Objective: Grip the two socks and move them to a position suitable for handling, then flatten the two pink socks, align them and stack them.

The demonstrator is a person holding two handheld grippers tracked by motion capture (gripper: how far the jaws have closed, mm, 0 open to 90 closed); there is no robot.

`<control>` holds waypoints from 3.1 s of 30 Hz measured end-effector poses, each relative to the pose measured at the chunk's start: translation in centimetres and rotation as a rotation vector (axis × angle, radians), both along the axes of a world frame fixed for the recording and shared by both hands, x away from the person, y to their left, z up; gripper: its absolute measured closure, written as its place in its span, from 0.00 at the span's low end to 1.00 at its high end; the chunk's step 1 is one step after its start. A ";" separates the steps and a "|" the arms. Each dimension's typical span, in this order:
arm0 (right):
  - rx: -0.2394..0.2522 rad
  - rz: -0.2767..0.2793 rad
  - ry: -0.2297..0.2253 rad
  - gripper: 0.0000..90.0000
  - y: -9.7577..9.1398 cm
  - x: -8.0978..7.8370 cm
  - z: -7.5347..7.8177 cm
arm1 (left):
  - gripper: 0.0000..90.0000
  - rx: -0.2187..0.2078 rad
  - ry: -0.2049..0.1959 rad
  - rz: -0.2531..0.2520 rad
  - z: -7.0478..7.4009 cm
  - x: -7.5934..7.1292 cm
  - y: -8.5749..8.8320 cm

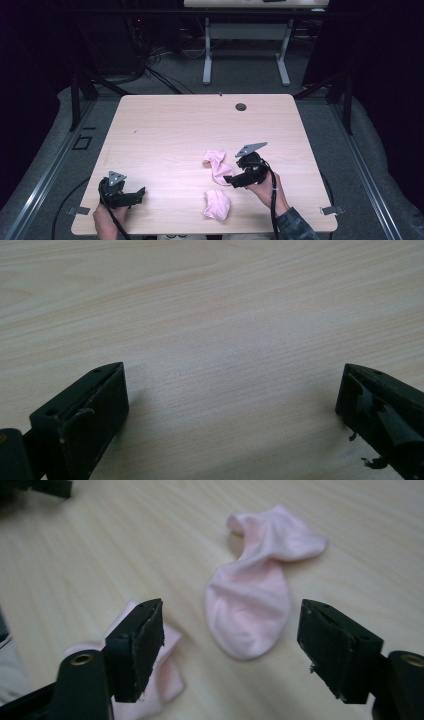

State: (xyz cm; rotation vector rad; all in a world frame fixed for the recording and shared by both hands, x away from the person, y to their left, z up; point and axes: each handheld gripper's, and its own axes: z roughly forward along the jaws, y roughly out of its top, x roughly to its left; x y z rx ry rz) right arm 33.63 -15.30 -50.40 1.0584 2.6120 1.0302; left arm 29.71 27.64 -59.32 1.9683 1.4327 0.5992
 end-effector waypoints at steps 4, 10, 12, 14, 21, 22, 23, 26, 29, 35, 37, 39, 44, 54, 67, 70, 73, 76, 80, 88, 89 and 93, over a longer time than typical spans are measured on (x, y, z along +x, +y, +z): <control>0.009 0.041 0.040 0.37 0.4 -2.1 -1.0 | 0.00 0.000 0.000 0.000 0.0 0.0 0.0; 0.013 0.076 0.120 0.52 1.4 -3.3 -3.4 | 0.00 0.000 0.000 0.001 0.0 0.0 0.0; 0.016 0.081 0.140 0.55 1.6 -3.4 -3.9 | 0.00 0.000 0.000 0.001 0.0 0.0 0.0; 0.024 0.088 0.156 0.57 1.8 -3.5 -4.3 | 0.00 0.000 0.000 0.001 0.0 0.0 0.0; 0.002 0.095 0.173 0.77 2.3 -3.6 -5.4 | 0.00 0.000 0.000 0.001 0.0 0.0 0.0; 0.011 0.083 0.173 0.81 2.4 -3.7 -5.6 | 0.00 0.000 0.000 0.001 0.0 0.0 0.0; 0.011 0.080 0.172 0.83 2.5 -3.7 -5.7 | 0.00 0.000 0.000 0.001 0.0 0.0 0.0; -0.005 0.080 0.162 0.91 2.5 -3.8 -5.9 | 0.00 0.000 0.000 0.001 0.0 0.0 0.0; 0.003 0.064 0.162 0.94 2.4 -3.9 -6.0 | 0.00 0.000 0.000 0.001 0.0 0.0 0.0; 0.053 0.030 0.128 0.95 1.7 -4.2 -5.2 | 0.00 0.000 0.000 0.001 0.0 0.0 0.0; 0.071 0.016 0.118 0.95 1.5 -4.3 -4.9 | 0.00 0.000 0.000 0.002 0.0 0.0 0.0; 0.084 0.011 0.113 0.95 1.3 -4.4 -4.6 | 0.00 0.000 0.000 0.005 0.0 0.0 0.0; 0.098 -0.005 0.095 0.95 1.1 -4.4 -3.7 | 0.00 0.004 0.000 0.011 0.0 -0.1 -0.1; 0.115 -0.044 0.084 0.95 0.6 -4.1 -3.0 | 0.00 -0.086 -0.070 -0.061 1.6 -2.5 -2.4; 0.161 -0.100 0.058 0.95 0.2 -3.7 -1.0 | 0.00 -0.211 -0.155 -0.321 2.8 -5.7 -11.6; 0.179 -0.106 0.055 0.95 0.1 -3.5 -0.8 | 0.00 -0.225 -0.140 -0.388 2.7 -5.6 -13.8; 0.193 -0.106 0.052 0.95 0.0 -3.4 -0.5 | 0.03 -0.226 -0.110 -0.449 2.4 -4.9 -15.9; 0.218 -0.098 0.046 0.95 0.0 -3.5 -0.1 | 0.18 -0.241 -0.081 -0.487 2.0 -4.0 -17.6; 0.252 -0.090 0.032 0.95 -0.1 -3.7 0.9 | 0.26 -0.251 -0.045 -0.524 1.6 -2.9 -19.3; 0.302 -0.069 0.031 0.95 -0.1 -3.9 1.8 | 0.73 -0.279 -0.097 -0.516 1.5 -1.8 -20.3; 0.302 -0.069 0.029 0.95 -0.1 -3.9 1.8 | 0.79 -0.279 -0.102 -0.519 1.5 -1.8 -20.5; 0.318 -0.068 0.024 0.95 -0.2 -4.0 2.0 | 0.98 -0.273 -0.143 -0.505 2.1 -2.0 -19.9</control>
